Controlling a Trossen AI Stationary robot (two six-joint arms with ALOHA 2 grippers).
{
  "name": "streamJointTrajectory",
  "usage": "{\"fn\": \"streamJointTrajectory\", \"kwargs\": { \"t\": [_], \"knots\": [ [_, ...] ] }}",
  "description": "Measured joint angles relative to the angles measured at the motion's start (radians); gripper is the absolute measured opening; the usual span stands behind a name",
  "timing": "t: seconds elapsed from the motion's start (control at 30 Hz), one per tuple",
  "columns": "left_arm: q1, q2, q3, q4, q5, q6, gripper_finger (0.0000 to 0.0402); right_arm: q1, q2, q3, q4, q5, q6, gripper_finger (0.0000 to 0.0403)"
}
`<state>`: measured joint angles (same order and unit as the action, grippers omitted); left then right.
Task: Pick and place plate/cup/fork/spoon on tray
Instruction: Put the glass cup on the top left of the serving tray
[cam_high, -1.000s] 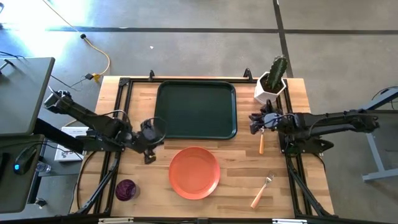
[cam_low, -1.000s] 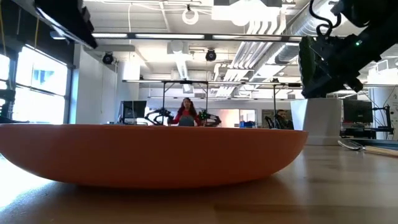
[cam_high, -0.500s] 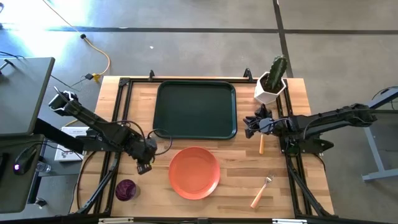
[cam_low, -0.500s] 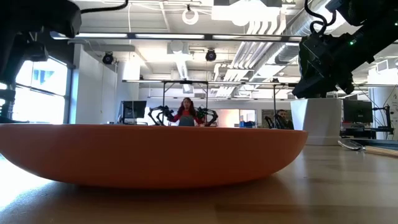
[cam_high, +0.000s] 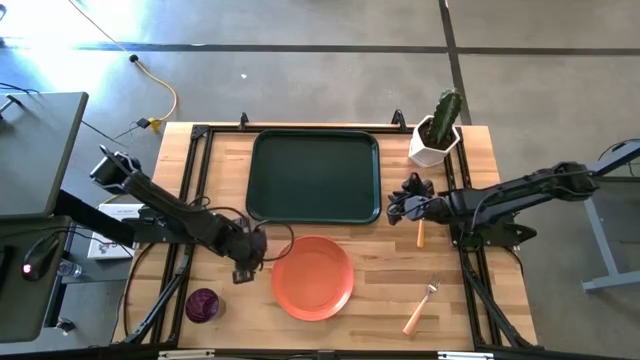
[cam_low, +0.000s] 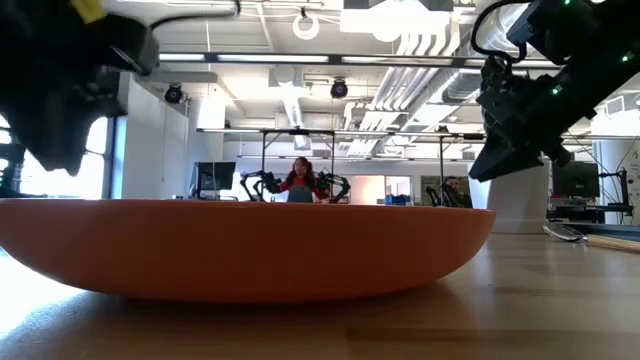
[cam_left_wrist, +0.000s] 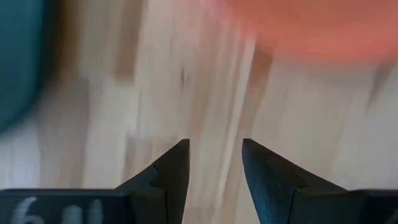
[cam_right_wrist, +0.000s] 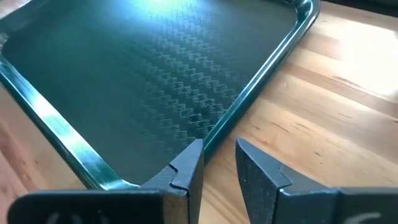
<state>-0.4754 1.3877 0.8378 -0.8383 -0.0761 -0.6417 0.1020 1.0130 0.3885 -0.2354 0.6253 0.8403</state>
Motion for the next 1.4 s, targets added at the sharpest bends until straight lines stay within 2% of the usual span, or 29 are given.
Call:
{"fn": "streamJointTrajectory", "kwargs": {
  "t": [0.07, 0.13, 0.37, 0.57, 0.8, 1.13, 1.4],
  "knots": [
    [0.006, -0.002, 0.002, -0.074, 0.076, -0.015, 0.0138, 0.0, 0.011, 0.0, 0.003, 0.003, 0.0, 0.0083],
    [0.006, -0.015, 0.018, -0.144, 0.106, -0.035, 0.0138, 0.0, 0.019, 0.0, 0.018, 0.004, 0.0, 0.0083],
    [-0.04, -0.13, 0.145, -0.358, 0.038, -0.152, 0.0138, 0.003, 0.021, 0.0, 0.016, 0.009, 0.015, 0.0083],
    [-0.153, -0.222, 0.154, -0.353, 0.065, -0.298, 0.0146, 0.022, 0.029, 0.0, -0.007, 0.02, 0.02, 0.0083],
    [-0.252, -0.267, 0.154, -0.35, 0.096, -0.457, 0.0184, 0.051, 0.029, 0.0, -0.035, 0.062, 0.06, 0.0083],
    [-0.421, -0.211, 0.153, -0.29, 0.123, -0.619, 0.02, 0.051, 0.029, 0.0, -0.037, 0.065, 0.071, 0.0083],
    [-0.474, -0.131, 0.153, -0.241, 0.119, -0.663, 0.02, 0.051, 0.029, 0.0, -0.037, 0.065, 0.069, 0.0083]
  ]
}}
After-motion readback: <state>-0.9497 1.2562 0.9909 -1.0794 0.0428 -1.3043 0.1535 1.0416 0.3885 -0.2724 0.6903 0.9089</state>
